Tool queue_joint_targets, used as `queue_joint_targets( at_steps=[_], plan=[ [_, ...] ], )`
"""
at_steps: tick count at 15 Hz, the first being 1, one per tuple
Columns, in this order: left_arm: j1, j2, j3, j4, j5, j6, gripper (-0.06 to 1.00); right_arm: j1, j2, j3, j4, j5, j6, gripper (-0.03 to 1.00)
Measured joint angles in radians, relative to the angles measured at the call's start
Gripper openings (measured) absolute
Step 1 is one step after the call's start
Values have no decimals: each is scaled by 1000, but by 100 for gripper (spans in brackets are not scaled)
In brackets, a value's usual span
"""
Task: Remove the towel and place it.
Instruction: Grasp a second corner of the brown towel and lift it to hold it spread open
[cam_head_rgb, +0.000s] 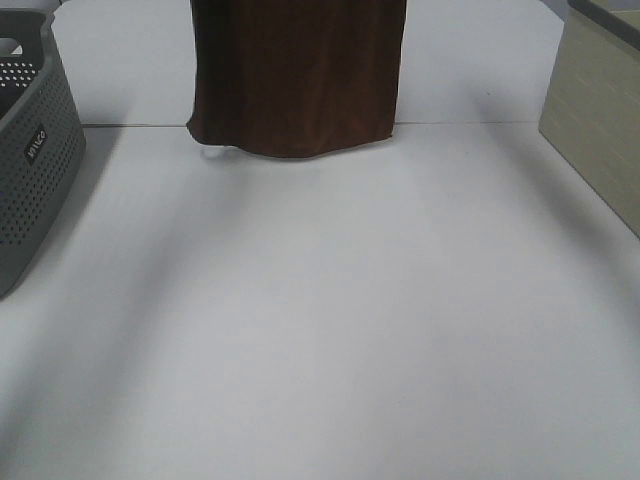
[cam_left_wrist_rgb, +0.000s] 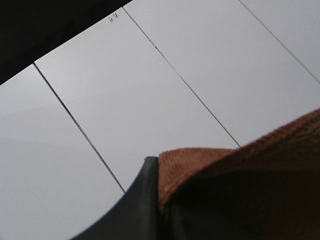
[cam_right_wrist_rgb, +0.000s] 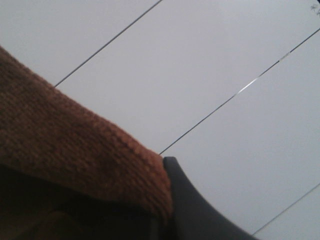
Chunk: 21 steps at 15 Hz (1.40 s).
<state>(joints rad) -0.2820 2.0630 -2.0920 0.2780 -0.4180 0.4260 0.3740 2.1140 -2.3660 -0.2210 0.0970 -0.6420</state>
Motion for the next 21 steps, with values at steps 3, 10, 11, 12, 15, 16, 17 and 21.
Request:
queue_joint_targets(
  at_steps=[3, 10, 11, 12, 15, 16, 17, 21],
  plan=[
    [12, 68, -40, 0, -66, -8, 0, -26, 21, 0, 53, -61, 3, 1],
    [38, 270, -406, -5, 6, -26, 0, -31, 80, 0, 56, -258, 3, 1],
    [40, 282, -421, -7, 10, -30, 0, -37, 82, 0, 57, -262, 3, 1],
    [41, 286, -422, -7, 18, -36, 0, -42, 85, 0, 59, -267, 3, 1],
    [41, 288, -422, -4, 63, -76, 0, -50, 89, 0, 61, -266, 11, 1],
    [41, 288, -422, 1, 91, -90, 0, -50, 89, 0, 62, -265, 13, 1],
    [41, 288, -422, 4, 119, -113, 0, -50, 89, 0, 63, -255, 15, 1],
    [41, 288, -422, 45, 253, -211, 0, -50, 89, 0, 108, -107, 17, 1]
  ],
)
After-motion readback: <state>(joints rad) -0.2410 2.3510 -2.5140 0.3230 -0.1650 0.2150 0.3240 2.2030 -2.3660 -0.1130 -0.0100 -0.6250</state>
